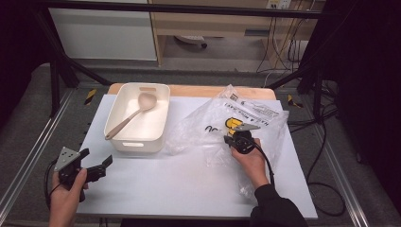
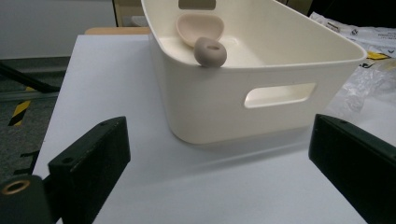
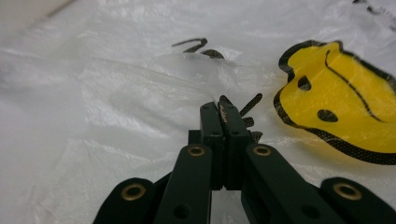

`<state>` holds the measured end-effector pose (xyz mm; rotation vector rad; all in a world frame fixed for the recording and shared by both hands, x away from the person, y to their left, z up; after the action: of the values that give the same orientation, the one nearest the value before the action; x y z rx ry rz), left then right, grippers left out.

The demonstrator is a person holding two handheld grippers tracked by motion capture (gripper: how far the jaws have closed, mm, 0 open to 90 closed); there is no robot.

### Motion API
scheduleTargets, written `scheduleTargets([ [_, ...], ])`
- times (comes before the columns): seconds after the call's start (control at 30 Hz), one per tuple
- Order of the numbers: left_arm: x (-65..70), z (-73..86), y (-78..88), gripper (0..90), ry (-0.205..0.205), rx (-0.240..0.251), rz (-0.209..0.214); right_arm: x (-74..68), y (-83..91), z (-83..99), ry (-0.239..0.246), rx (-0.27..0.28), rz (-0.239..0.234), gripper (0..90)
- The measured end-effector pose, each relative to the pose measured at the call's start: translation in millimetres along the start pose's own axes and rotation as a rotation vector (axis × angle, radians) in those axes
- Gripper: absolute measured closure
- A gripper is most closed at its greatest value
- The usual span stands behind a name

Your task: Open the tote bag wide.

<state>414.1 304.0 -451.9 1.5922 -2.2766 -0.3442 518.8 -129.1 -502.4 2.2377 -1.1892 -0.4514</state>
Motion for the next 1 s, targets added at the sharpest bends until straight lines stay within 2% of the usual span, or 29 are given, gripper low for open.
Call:
scheduleTargets([
  [0.2,8.8,-9.7,6.2,5.2,-0.002,0.027,0.017,-5.6,21.4,-10.0,-0.024,0.025,-0.007,90.0],
  [0.37,30.4,-21.1,10.1,5.4,-0.015,0.034,0.058,-8.6,36.6,-17.8,-0.049,0.044,-0.011,90.0],
  [0.47,52.5,-29.6,11.7,5.1,-0.032,0.053,0.110,-13.0,41.9,-20.0,-0.059,0.048,-0.017,90.0],
  [0.6,84.6,-33.3,8.0,5.4,-0.071,0.050,0.168,-19.1,45.3,-20.9,-0.057,0.046,-0.024,90.0],
  [0.7,108.0,-30.7,0.1,6.8,-0.085,0.044,0.196,-22.1,46.4,-19.9,-0.067,0.046,-0.034,90.0],
  [0.83,139.6,-22.3,-13.5,7.7,-0.122,0.009,0.246,-22.6,48.2,-19.4,-0.072,0.048,-0.040,90.0],
  [1.0,166.9,-17.2,-25.8,7.8,-0.148,-0.011,0.287,-20.4,47.9,-20.1,-0.088,0.056,-0.043,90.0],
])
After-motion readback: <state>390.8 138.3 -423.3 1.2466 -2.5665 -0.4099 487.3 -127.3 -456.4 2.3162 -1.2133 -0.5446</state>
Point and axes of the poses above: each handheld gripper's, and its own axes: y roughly backward along the jaws, z roughly out of its underside, x roughly to its right, the point moved 10 cm from there along -y, roughly forward along the jaws, and after that the axes turned 3 degrees about y, right-handed, at the moved point
